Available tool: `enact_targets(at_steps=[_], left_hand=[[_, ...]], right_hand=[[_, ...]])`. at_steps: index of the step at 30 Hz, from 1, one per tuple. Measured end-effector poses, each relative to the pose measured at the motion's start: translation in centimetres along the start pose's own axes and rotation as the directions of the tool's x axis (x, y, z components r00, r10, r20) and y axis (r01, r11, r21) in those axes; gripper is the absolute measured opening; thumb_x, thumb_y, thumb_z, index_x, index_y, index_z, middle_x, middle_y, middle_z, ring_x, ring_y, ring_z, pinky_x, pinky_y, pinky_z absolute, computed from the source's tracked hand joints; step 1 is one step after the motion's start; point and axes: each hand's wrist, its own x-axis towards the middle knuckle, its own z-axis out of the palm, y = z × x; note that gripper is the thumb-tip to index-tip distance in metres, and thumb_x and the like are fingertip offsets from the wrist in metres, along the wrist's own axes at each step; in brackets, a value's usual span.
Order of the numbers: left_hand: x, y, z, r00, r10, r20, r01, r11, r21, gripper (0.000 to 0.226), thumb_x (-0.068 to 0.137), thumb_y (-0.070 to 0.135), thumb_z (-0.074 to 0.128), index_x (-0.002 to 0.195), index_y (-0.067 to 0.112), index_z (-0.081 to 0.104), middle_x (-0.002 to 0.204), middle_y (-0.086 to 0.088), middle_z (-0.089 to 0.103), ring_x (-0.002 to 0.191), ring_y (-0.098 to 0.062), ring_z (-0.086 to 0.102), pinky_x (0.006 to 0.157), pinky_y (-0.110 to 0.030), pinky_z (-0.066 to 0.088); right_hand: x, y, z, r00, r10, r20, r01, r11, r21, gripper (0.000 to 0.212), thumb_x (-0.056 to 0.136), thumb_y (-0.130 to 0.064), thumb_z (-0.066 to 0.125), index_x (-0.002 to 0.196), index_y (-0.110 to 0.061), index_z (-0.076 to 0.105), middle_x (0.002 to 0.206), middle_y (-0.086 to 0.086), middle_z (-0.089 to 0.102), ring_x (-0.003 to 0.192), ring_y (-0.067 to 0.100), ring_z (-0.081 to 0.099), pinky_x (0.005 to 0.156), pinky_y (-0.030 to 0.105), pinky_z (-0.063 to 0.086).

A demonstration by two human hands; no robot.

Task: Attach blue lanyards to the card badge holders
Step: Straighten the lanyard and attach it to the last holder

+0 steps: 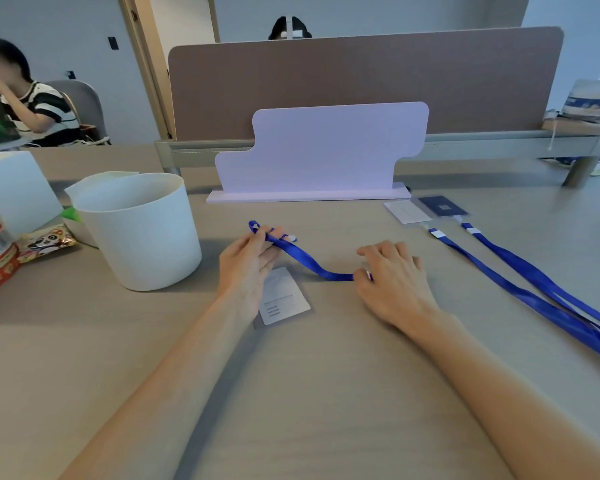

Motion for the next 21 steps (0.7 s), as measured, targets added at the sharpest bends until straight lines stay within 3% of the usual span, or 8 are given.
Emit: enact_targets(at_steps=[3, 5, 7, 10, 13, 15, 17, 21], left_hand=[[-0.3, -0.3, 0.6, 0.997, -0.020, 0.079, 0.019, 1.000, 0.023, 0.022, 0.101, 0.008, 0.045, 0.116, -0.001, 0.058, 0.114, -0.014, 0.070, 0.098, -0.023, 0.071, 0.088, -0.032, 0.056], [-0.4, -0.3, 0.8, 0.993, -0.032, 0.112, 0.030, 0.999, 0.020, 0.022, 0.101, 0.006, 0.042, 0.117, 0.002, 0.057, 0.112, -0.012, 0.070, 0.097, -0.023, 0.071, 0.080, -0.029, 0.058], [-0.1, -0.3, 0.7, 0.991, -0.047, 0.123, 0.049, 0.999, -0.008, 0.024, 0.101, 0.004, 0.041, 0.120, 0.002, 0.056, 0.110, -0.009, 0.070, 0.101, -0.026, 0.069, 0.084, -0.030, 0.058], [0.0, -0.2, 0.4, 0.991, -0.049, 0.127, 0.060, 0.995, -0.083, 0.021, 0.101, 0.003, 0.040, 0.116, 0.004, 0.056, 0.100, -0.006, 0.070, 0.100, -0.026, 0.068, 0.090, -0.032, 0.056], [0.2, 0.0, 0.1, 0.994, -0.041, 0.099, 0.055, 0.987, -0.148, 0.020, 0.102, 0.005, 0.039, 0.109, 0.005, 0.057, 0.098, -0.005, 0.068, 0.085, -0.020, 0.071, 0.077, -0.028, 0.058], [0.4, 0.3, -0.1, 0.996, -0.033, 0.078, 0.048, 0.978, -0.203, 0.020, 0.103, 0.007, 0.036, 0.107, 0.007, 0.056, 0.096, -0.003, 0.068, 0.079, -0.017, 0.070, 0.069, -0.027, 0.057], [0.6, 0.7, -0.5, 0.997, -0.007, 0.082, 0.030, 0.959, -0.281, 0.021, 0.104, 0.007, 0.032, 0.103, 0.009, 0.054, 0.088, -0.001, 0.062, 0.077, -0.017, 0.063, 0.067, -0.026, 0.057], [0.8, 0.9, -1.0, 0.995, 0.020, 0.094, 0.013, 0.940, -0.342, 0.025, 0.104, 0.006, 0.028, 0.097, 0.012, 0.051, 0.077, 0.001, 0.054, 0.071, -0.017, 0.055, 0.073, -0.026, 0.056]], right_hand=[[0.1, -0.5, 0.9, 0.984, -0.179, 0.018, 0.178, 0.984, 0.021, 0.036, 0.096, -0.030, 0.042, 0.127, -0.020, 0.057, 0.133, -0.002, 0.051, 0.128, 0.020, 0.036, 0.104, 0.033, 0.024], [0.2, -0.7, 1.5, 0.956, -0.292, 0.029, 0.292, 0.956, -0.005, 0.033, 0.098, -0.034, 0.041, 0.119, -0.019, 0.062, 0.128, -0.001, 0.055, 0.124, 0.022, 0.041, 0.102, 0.031, 0.027], [0.2, -0.8, 1.6, 0.938, -0.346, 0.013, 0.346, 0.938, -0.022, 0.030, 0.099, -0.033, 0.041, 0.111, -0.017, 0.064, 0.120, 0.001, 0.059, 0.116, 0.023, 0.047, 0.097, 0.030, 0.033], [0.3, -0.6, 1.3, 0.952, -0.304, 0.027, 0.300, 0.948, 0.108, 0.020, 0.098, -0.027, 0.046, 0.102, -0.015, 0.062, 0.110, 0.002, 0.058, 0.105, 0.022, 0.050, 0.088, 0.034, 0.044], [0.5, -0.4, 1.4, 0.964, -0.263, 0.051, 0.243, 0.938, 0.247, 0.012, 0.095, -0.023, 0.053, 0.095, -0.015, 0.063, 0.104, 0.002, 0.058, 0.101, 0.021, 0.050, 0.086, 0.038, 0.048], [0.7, -0.3, 1.6, 0.970, -0.235, 0.057, 0.207, 0.928, 0.309, 0.009, 0.093, -0.020, 0.057, 0.093, -0.015, 0.065, 0.101, 0.002, 0.058, 0.100, 0.021, 0.052, 0.087, 0.034, 0.047], [1.0, 0.0, 1.6, 0.983, -0.175, 0.060, 0.146, 0.933, 0.328, 0.010, 0.092, -0.016, 0.057, 0.095, -0.015, 0.067, 0.100, 0.002, 0.058, 0.099, 0.021, 0.051, 0.083, 0.027, 0.043], [1.4, 0.9, 1.3, 0.999, -0.033, 0.015, 0.028, 0.959, 0.281, 0.019, 0.090, -0.011, 0.055, 0.103, -0.016, 0.068, 0.102, 0.006, 0.059, 0.099, 0.025, 0.052, 0.079, 0.029, 0.042]])
